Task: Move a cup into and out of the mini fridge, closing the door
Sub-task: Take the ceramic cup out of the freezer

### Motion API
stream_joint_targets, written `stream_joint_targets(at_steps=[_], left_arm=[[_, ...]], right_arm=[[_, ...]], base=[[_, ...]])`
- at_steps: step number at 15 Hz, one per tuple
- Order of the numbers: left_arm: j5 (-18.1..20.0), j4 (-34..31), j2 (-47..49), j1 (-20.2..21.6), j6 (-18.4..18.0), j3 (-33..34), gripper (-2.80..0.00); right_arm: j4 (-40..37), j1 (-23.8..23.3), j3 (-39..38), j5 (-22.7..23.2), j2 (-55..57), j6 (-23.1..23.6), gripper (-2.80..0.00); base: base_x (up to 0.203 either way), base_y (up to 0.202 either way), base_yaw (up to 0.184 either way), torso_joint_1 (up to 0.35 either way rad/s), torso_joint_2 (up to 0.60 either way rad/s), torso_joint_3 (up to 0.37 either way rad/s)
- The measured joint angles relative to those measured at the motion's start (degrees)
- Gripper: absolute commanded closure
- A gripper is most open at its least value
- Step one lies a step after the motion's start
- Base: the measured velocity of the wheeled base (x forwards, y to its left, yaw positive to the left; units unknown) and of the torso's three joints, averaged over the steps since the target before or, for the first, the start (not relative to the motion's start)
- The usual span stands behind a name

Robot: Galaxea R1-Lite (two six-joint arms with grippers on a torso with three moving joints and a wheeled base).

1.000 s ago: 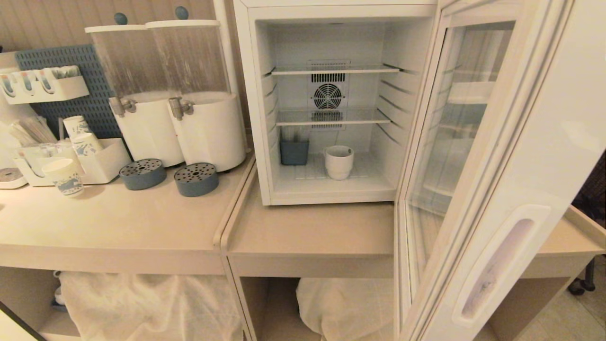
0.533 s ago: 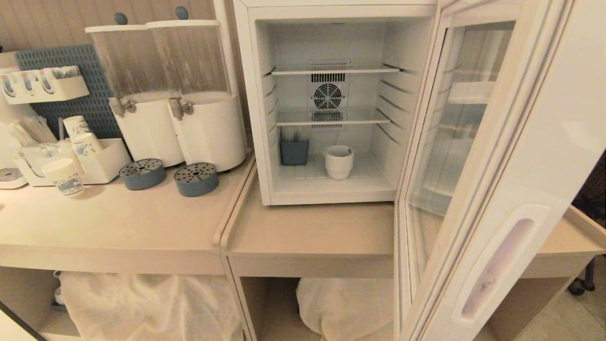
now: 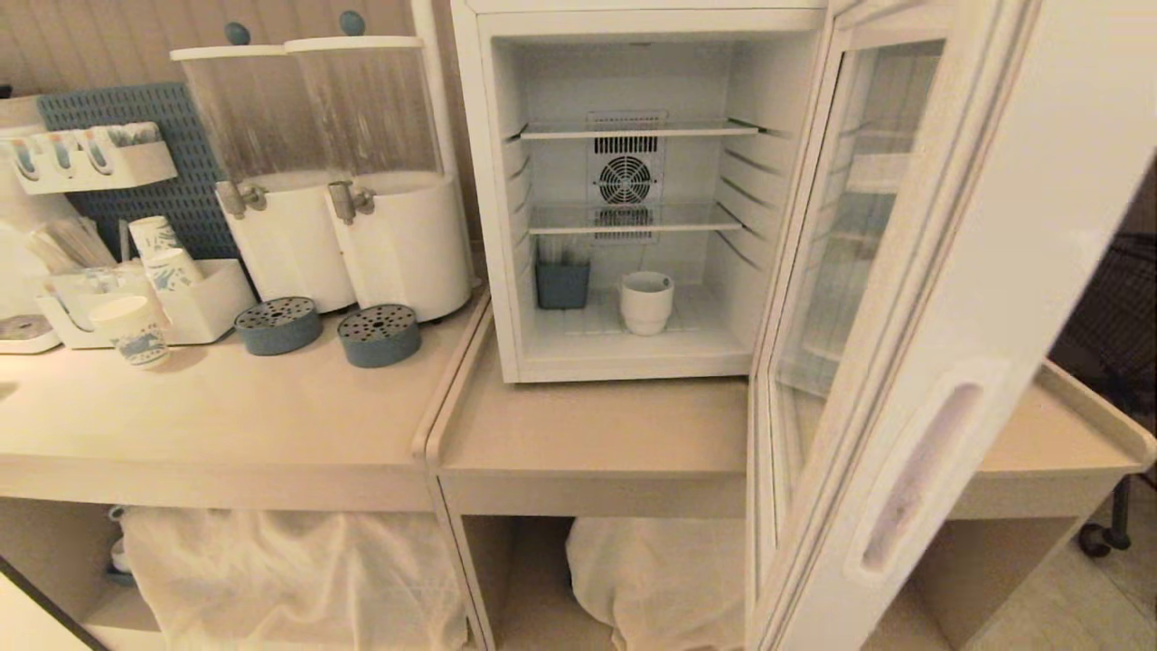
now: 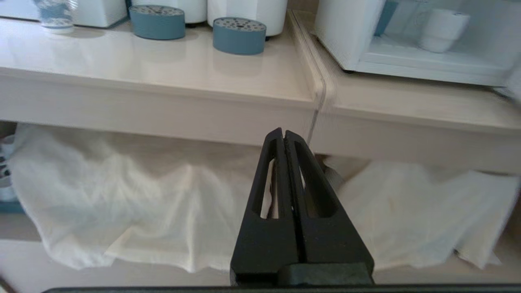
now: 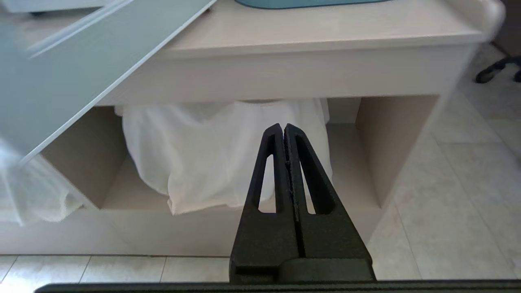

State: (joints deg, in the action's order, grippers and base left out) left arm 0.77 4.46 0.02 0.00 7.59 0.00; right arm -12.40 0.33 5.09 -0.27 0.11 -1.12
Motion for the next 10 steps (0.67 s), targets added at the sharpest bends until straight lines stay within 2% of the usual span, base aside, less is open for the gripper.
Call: stream_joint_targets(at_steps=[4, 10], left_arm=[[0.0, 0.2, 0.0, 0.0, 0.0, 0.0, 0.0], [-0.04, 0.22, 0.0, 0.0, -0.05, 0.0, 0.0]], right_arm=[[-0.06, -0.01, 0.0, 0.01, 0.0, -0.01, 0.0], [-0.11, 0.01, 0.0, 0.0, 0.0, -0.02, 0.0]], base=[[-0.169, 0.0, 0.001, 0.001, 0.0, 0.004], [0.0, 0.0, 0.0, 0.0, 0.0, 0.0]])
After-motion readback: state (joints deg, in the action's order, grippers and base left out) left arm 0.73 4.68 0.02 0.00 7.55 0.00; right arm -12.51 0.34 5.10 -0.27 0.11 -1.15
